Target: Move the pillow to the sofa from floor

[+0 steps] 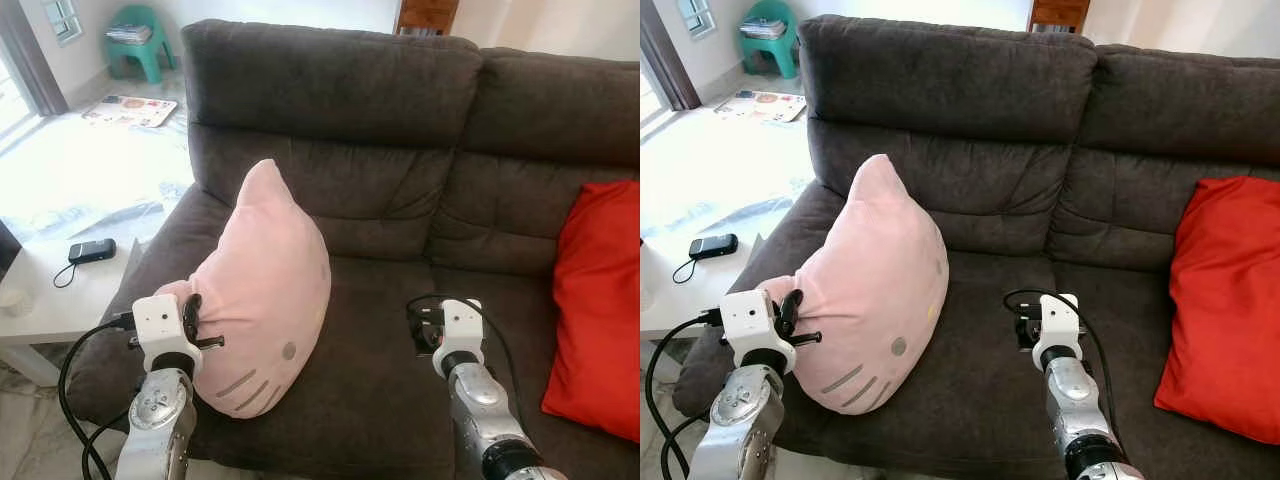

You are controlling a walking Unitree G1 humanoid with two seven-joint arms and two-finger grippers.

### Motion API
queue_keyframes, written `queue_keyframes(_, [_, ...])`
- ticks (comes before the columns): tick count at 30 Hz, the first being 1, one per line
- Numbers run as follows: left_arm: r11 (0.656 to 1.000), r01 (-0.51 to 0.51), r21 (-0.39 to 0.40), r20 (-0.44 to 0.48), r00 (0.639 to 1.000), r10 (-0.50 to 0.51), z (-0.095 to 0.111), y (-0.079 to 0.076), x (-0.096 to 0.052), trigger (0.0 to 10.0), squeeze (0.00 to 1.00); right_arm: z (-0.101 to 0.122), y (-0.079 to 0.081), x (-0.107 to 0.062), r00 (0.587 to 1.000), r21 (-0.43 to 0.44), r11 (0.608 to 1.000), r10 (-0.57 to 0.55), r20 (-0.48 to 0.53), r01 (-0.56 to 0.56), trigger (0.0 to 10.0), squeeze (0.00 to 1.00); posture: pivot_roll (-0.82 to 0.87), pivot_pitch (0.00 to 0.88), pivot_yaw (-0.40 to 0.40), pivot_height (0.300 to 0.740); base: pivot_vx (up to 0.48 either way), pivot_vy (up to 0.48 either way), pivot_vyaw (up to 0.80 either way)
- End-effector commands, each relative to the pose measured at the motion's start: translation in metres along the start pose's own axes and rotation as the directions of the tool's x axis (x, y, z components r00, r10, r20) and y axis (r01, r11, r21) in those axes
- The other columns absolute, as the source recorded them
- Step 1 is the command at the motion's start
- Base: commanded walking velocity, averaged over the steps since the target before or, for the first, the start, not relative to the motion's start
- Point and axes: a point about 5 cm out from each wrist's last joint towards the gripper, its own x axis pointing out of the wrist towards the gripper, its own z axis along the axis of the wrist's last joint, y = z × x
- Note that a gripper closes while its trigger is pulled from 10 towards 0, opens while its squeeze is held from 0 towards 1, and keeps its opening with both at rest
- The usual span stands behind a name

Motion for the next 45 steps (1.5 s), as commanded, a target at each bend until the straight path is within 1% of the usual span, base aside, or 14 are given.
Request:
queue_keyframes(1, [1.0, 0.021, -0.007, 0.041, 0.999, -0.02, 0.009, -0.004, 0.002, 10.0, 1.0, 0.001, 0.001, 0.001, 1.0, 0.001, 1.0, -0.003, 0.004, 0.003, 10.0, 0.0, 0.07, 0.051, -0.033, 0.74, 0.0, 0.0, 0.0])
queue_keyframes(15, [0.997, 0.079, -0.026, 0.163, 0.984, -0.073, 0.04, -0.013, 0.002, 10.0, 1.0, 0.004, 0.003, 0.002, 1.0, 0.005, 1.0, 0.001, 0.02, -0.001, 10.0, 0.0, 0.08, 0.051, -0.034, 0.74, 0.0, 0.0, 0.0])
queue_keyframes(16, [0.994, 0.111, 0.018, 0.15, 0.982, -0.113, 0.036, -0.015, 0.002, 10.0, 0.0, 0.004, 0.003, 0.002, 1.0, 0.007, 1.0, 0.0, 0.022, 0.0, 10.0, 0.0, 0.07, 0.05, -0.032, 0.74, 0.0, 0.0, 0.0])
queue_keyframes(18, [0.99, 0.135, 0.041, 0.126, 0.982, -0.14, 0.03, -0.016, 0.001, 10.0, 0.0, 0.004, 0.003, 0.002, 1.0, 0.008, 1.0, 0.0, 0.023, 0.0, 10.0, 0.0, 0.07, 0.048, -0.03, 0.74, 0.0, 0.0, 0.0])
queue_keyframes(19, [0.983, 0.16, 0.09, 0.078, 0.983, -0.167, 0.02, -0.016, -0.001, 10.0, 0.0, 0.003, 0.003, 0.001, 1.0, 0.01, 1.0, -0.002, 0.025, 0.002, 10.0, 0.0, 0.07, 0.048, -0.03, 0.74, 0.0, 0.0, 0.0])
queue_keyframes(22, [0.97, 0.189, 0.151, 0.005, 0.981, -0.192, 0.003, -0.011, -0.005, 10.0, 0.0, 0.003, 0.002, 0.001, 1.0, 0.012, 1.0, -0.005, 0.023, 0.005, 10.0, 0.0, 0.07, 0.046, -0.03, 0.74, 0.0, 0.0, 0.0])
queue_keyframes(25, [0.971, 0.141, 0.19, -0.014, 0.99, -0.141, -0.006, 0.001, -0.008, 10.0, 0.0, 0.002, 0.002, 0.001, 1.0, 0.011, 1.0, -0.006, 0.022, 0.006, 10.0, 0.0, 0.07, 0.04, -0.025, 0.74, 0.0, 0.0, 0.0])
queue_keyframes(29, [0.975, 0.097, 0.199, -0.009, 0.995, -0.097, -0.004, 0.011, -0.008, 10.0, 0.0, 0.003, 0.002, 0.001, 1.0, 0.009, 1.0, -0.005, 0.026, 0.005, 10.0, 0.0, 0.07, 0.033, -0.025, 0.74, 0.0, 0.0, 0.0])
queue_keyframes(31, [0.965, 0.131, 0.226, -0.037, 0.991, -0.126, -0.008, 0.01, -0.008, 10.0, 0.0, 0.003, 0.003, 0.001, 1.0, 0.007, 1.0, -0.002, 0.027, 0.002, 10.0, 0.0, 0.08, 0.023, -0.024, 0.74, 0.0, 0.0, 0.0])
queue_keyframes(38, [0.958, 0.209, 0.198, -0.096, 0.976, -0.194, -0.017, 0.007, -0.008, 10.0, 0.0, 0.003, 0.007, 0.001, 0.999, -0.001, 1.0, 0.011, 0.034, -0.011, 10.0, 0.0, 0.07, 0.015, -0.02, 0.74, 0.0, 0.0, 0.0])
queue_keyframes(40, [0.955, 0.219, 0.202, -0.086, 0.975, -0.205, -0.019, 0.005, -0.01, 10.0, 0.0, 0.006, 0.007, 0.001, 0.998, 0.019, 1.0, 0.009, 0.06, -0.01, 10.0, 0.0, 0.07, 0.018, -0.019, 0.74, 0.0, 0.0, 0.0])
queue_keyframes(42, [0.949, 0.216, 0.232, -0.066, 0.976, -0.206, -0.019, 0.004, -0.012, 10.0, 0.0, 0.008, 0.007, 0.001, 0.997, 0.029, 0.999, 0.01, 0.076, -0.012, 10.0, 0.0, 0.07, 0.022, -0.019, 0.74, 0.0, 0.0, 0.0])
queue_keyframes(44, [0.928, 0.22, 0.301, -0.031, 0.975, -0.221, -0.018, 0.001, -0.016, 10.0, 0.0, 0.008, 0.006, -0.001, 0.995, 0.056, 0.998, 0.011, 0.099, -0.017, 10.0, 0.0, 0.07, 0.03, -0.022, 0.74, 0.0, 0.0, 0.0])
queue_keyframes(45, [0.932, 0.209, 0.295, -0.016, 0.977, -0.214, -0.017, -0.001, -0.016, 10.0, 0.0, 0.008, 0.005, -0.002, 0.994, 0.072, 0.997, 0.008, 0.112, -0.016, 10.0, 0.0, 0.07, 0.034, -0.023, 0.74, 0.0, 0.0, 0.0])
